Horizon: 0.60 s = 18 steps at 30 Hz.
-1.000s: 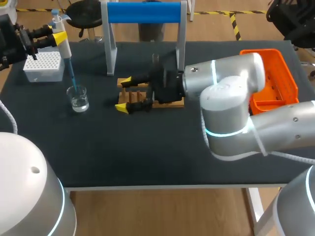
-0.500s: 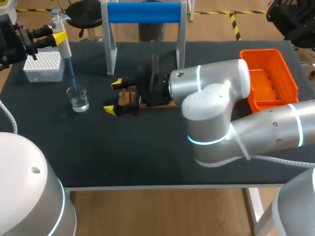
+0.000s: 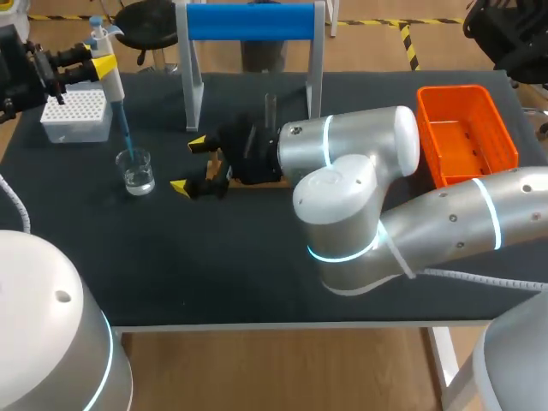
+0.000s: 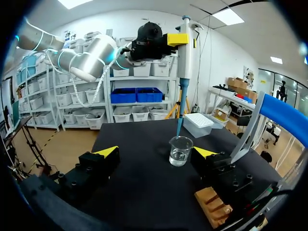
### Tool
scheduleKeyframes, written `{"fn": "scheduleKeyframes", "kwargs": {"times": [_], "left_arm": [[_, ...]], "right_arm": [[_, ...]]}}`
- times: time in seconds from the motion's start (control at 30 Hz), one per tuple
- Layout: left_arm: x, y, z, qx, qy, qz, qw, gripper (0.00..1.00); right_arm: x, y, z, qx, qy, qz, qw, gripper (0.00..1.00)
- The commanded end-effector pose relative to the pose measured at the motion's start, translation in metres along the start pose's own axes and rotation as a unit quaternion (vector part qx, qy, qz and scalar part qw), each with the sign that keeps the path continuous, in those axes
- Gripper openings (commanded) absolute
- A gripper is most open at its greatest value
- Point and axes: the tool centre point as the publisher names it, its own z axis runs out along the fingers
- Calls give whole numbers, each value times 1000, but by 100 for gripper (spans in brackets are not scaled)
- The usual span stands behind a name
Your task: Invert the test tube, pick up the pipette, mount the tip to pipette, aspirate from beaker and dispense into the tube, eject the tip, return the pipette, and cap with the stopper.
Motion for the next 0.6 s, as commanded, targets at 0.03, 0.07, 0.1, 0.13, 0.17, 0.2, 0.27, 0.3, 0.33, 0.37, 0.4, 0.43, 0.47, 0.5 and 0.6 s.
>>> {"fn": "scheduleKeyframes", "kwargs": {"times": [0.03,0.07,0.1,0.13,0.17,0.2,0.27,0.3,0.33,0.37,0.4,0.43,0.47,0.5,0.6], "left_arm": [[1,0,0,0,-1,1,1000,0],[1,0,0,0,-1,1,1000,0],[1,0,0,0,-1,1,1000,0],[1,0,0,0,-1,1,1000,0],[1,0,0,0,-1,1,1000,0],[1,0,0,0,-1,1,1000,0],[1,0,0,0,-1,1,1000,0],[1,0,0,0,-1,1,1000,0],[1,0,0,0,-1,1,1000,0],[1,0,0,0,-1,1,1000,0],[1,0,0,0,-1,1,1000,0],[1,0,0,0,-1,1,1000,0],[1,0,0,0,-1,1,1000,0],[1,0,0,0,-1,1,1000,0],[1,0,0,0,-1,1,1000,0]], "right_arm": [[1,-2,13,6,-18,1,1000,100],[0,-2,14,8,-22,-2,1000,100],[0,-3,16,8,-22,-3,1000,100],[0,-4,17,8,-23,-3,1000,100],[0,-5,18,9,-25,-2,1000,100],[-1,-6,19,9,-27,-1,1000,100],[0,-9,22,11,-29,-2,1000,100],[0,-10,23,12,-29,-2,1000,100],[1,-12,25,13,-29,-1,999,100],[1,-13,26,14,-29,0,999,100],[2,-15,27,16,-29,0,999,100],[2,-16,28,18,-28,1,999,100],[2,-18,28,19,-29,1,999,100],[2,-19,29,20,-29,2,999,100],[3,-23,30,25,-30,3,999,100]]}}
